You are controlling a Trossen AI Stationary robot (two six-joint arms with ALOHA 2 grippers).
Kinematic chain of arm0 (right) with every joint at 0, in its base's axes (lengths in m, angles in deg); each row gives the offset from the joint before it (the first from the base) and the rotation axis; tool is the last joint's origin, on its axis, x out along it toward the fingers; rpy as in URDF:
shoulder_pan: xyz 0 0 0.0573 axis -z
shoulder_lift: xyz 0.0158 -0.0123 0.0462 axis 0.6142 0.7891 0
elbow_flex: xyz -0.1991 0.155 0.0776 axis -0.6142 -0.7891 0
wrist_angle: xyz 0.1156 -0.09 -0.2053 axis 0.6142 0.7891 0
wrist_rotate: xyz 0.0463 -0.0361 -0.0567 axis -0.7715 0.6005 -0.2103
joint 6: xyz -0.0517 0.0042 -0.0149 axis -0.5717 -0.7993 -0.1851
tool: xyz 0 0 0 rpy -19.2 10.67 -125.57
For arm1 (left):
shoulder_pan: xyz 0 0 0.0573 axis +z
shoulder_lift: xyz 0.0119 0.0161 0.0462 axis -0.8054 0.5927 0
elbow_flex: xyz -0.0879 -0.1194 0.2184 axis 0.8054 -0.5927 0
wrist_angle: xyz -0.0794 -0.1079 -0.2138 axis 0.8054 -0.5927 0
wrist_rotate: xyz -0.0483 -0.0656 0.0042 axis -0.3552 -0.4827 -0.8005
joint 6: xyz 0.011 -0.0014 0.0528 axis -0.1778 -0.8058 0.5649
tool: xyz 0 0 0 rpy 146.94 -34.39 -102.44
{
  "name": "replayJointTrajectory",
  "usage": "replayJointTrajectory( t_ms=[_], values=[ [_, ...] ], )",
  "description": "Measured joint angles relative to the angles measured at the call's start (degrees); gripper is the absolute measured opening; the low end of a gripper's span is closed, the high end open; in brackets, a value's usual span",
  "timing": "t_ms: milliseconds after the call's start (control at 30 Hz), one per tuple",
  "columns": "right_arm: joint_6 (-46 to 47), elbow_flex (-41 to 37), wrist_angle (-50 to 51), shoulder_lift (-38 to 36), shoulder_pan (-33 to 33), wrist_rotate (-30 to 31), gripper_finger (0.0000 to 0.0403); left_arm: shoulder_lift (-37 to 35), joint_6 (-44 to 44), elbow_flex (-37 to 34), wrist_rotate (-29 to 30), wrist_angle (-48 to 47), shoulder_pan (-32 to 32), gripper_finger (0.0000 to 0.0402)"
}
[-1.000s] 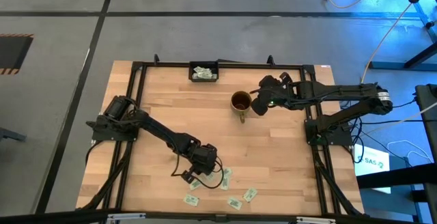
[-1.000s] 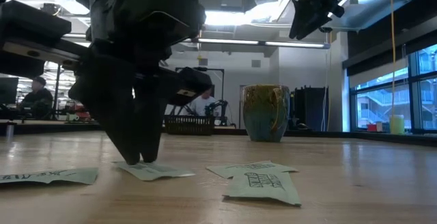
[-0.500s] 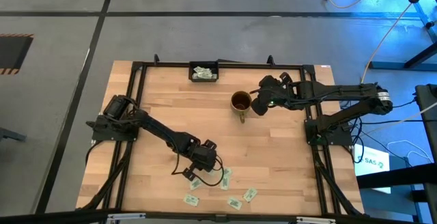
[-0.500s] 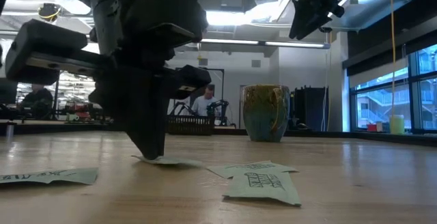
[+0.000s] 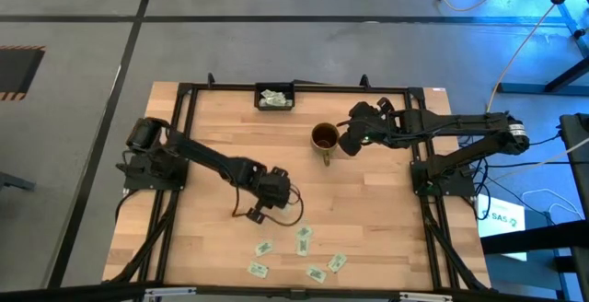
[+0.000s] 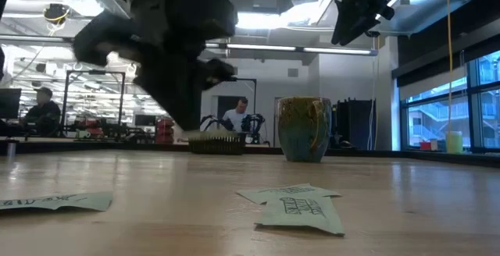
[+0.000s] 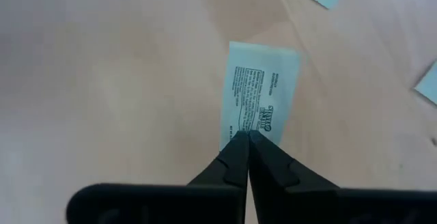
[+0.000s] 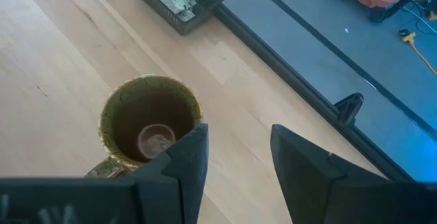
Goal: Pick and place Stevia / Truvia into bins
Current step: Put the stevia packet into the black container
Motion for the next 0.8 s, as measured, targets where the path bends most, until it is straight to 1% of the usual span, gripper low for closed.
replayJointTrajectory(
  t_ms=[133, 200, 300, 433, 533, 667, 800],
  values=[
    [0.07, 0.00, 0.04, 0.00, 0.00, -0.04, 0.0162, -3.51, 0.09, 0.00, 0.15, -1.36, 2.82, 0.0002],
    [0.14, 0.00, 0.04, 0.00, -0.02, -0.07, 0.0162, -6.19, -0.03, 0.06, 2.54, -2.58, 4.78, 0.0002],
    [0.46, 0.00, 0.07, 0.00, -0.15, -0.69, 0.0162, -9.86, -2.00, 0.07, 6.81, -5.07, 9.48, 0.0002],
    [1.91, 0.00, 0.05, 0.00, -0.66, -2.99, 0.0162, -14.42, -4.33, 0.09, 7.15, -4.89, 17.56, 0.0003],
    [2.97, 0.00, 0.04, 0.00, -1.95, -3.10, 0.0162, -15.84, -4.41, 0.15, 7.38, -4.57, 24.38, 0.0003],
    [4.09, 0.00, 0.04, -0.02, -4.02, -3.13, 0.0162, -16.05, -4.52, 0.16, 8.12, -3.46, 33.76, 0.0003],
    [6.76, 0.00, 0.00, -0.04, -6.11, -3.90, 0.0162, -14.65, -4.54, 0.17, 7.82, 0.40, 41.99, 0.0003]
  ],
)
